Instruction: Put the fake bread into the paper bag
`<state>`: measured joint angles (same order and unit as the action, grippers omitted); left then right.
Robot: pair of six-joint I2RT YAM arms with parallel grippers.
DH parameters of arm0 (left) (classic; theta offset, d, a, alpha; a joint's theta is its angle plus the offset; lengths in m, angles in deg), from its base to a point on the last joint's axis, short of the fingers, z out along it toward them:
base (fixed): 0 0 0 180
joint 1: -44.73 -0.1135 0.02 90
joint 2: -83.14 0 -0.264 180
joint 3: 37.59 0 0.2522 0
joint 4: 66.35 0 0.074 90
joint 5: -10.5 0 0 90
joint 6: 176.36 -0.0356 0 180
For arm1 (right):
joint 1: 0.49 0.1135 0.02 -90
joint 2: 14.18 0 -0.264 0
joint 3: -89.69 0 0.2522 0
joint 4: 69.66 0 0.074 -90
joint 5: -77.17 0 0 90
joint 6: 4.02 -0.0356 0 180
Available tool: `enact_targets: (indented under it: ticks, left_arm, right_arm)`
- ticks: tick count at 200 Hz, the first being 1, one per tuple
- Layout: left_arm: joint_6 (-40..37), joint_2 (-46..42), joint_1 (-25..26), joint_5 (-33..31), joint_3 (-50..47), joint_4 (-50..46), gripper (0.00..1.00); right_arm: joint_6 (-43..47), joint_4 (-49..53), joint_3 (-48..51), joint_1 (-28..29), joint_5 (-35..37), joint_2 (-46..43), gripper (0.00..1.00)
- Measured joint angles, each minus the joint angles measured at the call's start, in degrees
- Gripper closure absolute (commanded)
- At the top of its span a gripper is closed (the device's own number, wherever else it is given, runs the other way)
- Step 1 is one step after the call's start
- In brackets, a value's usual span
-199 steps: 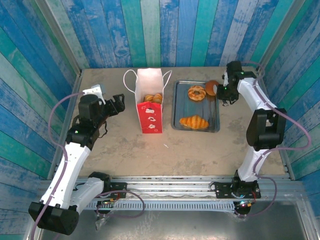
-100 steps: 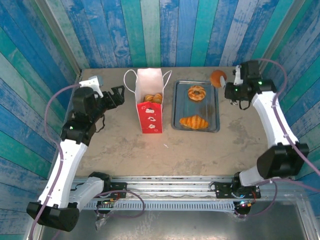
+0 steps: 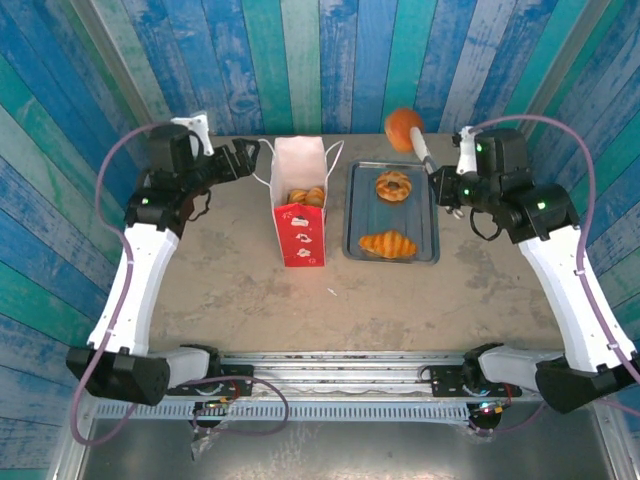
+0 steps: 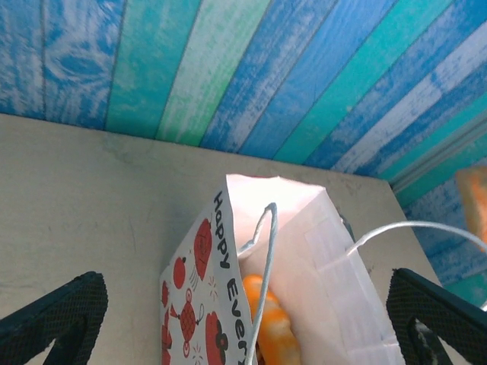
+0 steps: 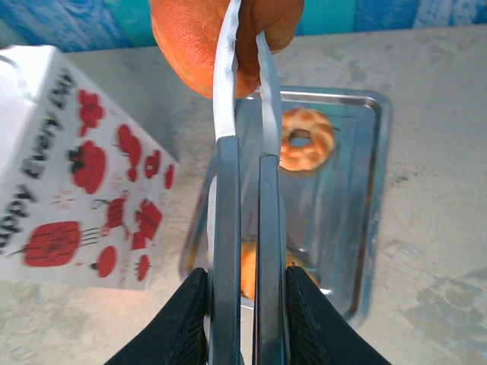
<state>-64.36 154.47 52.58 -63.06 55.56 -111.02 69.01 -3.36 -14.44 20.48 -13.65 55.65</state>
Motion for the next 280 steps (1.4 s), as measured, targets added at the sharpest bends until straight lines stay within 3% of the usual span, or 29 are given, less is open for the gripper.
enact_targets:
  ticks: [27, 66, 89, 178, 237, 280]
  left_arm:
    - [-1.31, 3.26, 0.00, 2.54, 0.09, -0.57, 0.26]
    - [-3.15, 4.66, -0.15, 2.97, 1.01, -0.98, 0.71]
    - [-3.74, 4.68, -0.22, 1.97, 1.55, -1.16, 0.89]
    - [-5.49, 4.39, -0.26, -4.46, 0.44, -1.27, 0.94]
    - [-5.60, 3.61, -0.26, -8.55, -2.25, -1.31, 0.94]
    - [-5.90, 0.00, -0.26, -11.80, -2.64, -1.31, 0.94]
  right_arm:
    - [-1.27, -0.04, -3.67, 4.72, 0.85, -0.33, 0.77]
    - [-2.71, -0.59, -6.38, 11.04, 1.22, -0.31, 0.77]
    - [-3.48, -1.31, -6.78, 14.51, 0.76, 0.15, 0.77]
    - [-4.85, -4.94, -12.41, 28.35, 2.14, 12.09, 0.76]
    - [-4.57, 0.48, -17.42, 30.01, 6.05, 21.70, 0.76]
    - [-4.24, 5.62, -18.67, 30.01, 9.64, 23.32, 0.72]
